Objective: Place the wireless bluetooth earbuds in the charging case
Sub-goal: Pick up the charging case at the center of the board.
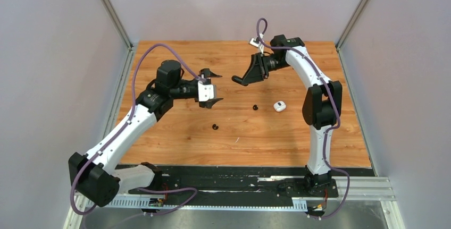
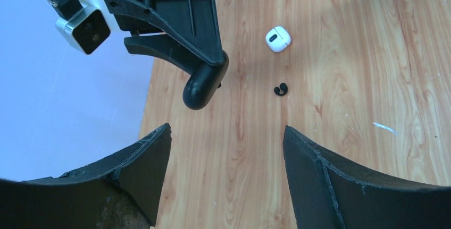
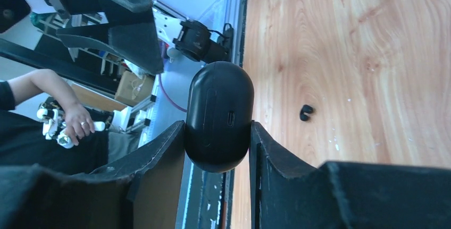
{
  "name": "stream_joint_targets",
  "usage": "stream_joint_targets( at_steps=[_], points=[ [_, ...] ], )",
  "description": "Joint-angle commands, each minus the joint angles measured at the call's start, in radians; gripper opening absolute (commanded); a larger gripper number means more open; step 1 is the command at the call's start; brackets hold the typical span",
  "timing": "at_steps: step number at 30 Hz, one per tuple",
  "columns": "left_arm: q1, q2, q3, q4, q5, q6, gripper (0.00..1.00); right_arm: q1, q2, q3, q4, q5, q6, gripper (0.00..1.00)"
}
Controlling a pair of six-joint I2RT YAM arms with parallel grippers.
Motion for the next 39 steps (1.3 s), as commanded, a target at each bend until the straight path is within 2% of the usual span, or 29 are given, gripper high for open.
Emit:
stream_joint_targets(
  at_steps=[1,3,5,8,10,13,21,30,34,36,39],
  points=[
    [-0.015,0.074,0.145,-0.119,0.032,-0.001,0.8,0.006,-0.023,0.086,-0.18,-0.266,-0.138,0.1],
    [-0.015,0.112,0.217,-0.216,0.069,-0.021,0.76,0.038,-0.073,0.035,-0.178,-0.261,-0.154,0.1],
    [-0.015,0.114,0.224,-0.247,0.079,-0.049,0.73,0.088,-0.121,-0.028,-0.18,-0.196,-0.198,0.1],
    [-0.015,0.044,0.157,-0.134,0.08,-0.132,0.72,0.113,-0.181,-0.083,-0.182,-0.178,-0.228,0.08],
    [-0.02,0.0,0.092,-0.04,0.12,-0.168,0.72,0.1,-0.203,-0.07,-0.163,-0.124,-0.191,0.08],
    [-0.04,-0.007,0.047,0.049,0.094,-0.204,0.72,0.091,-0.198,-0.018,-0.198,-0.104,-0.227,0.08],
    [-0.057,0.1,0.143,0.046,0.097,-0.168,0.66,0.093,-0.168,0.055,-0.21,-0.094,-0.233,0.09],
    [-0.061,0.156,0.213,0.021,0.092,-0.082,0.58,0.102,-0.172,0.038,-0.212,-0.086,-0.249,0.1],
    [-0.061,0.155,0.22,-0.013,0.127,-0.028,0.53,0.102,-0.167,0.039,-0.196,-0.079,-0.229,0.09],
    [-0.061,0.156,0.223,-0.047,0.147,0.003,0.46,0.102,-0.161,0.042,-0.193,-0.082,-0.222,0.09],
    [-0.062,0.166,0.226,-0.084,0.156,0.02,0.28,0.103,-0.149,0.052,-0.186,-0.081,-0.209,0.13]
  ],
)
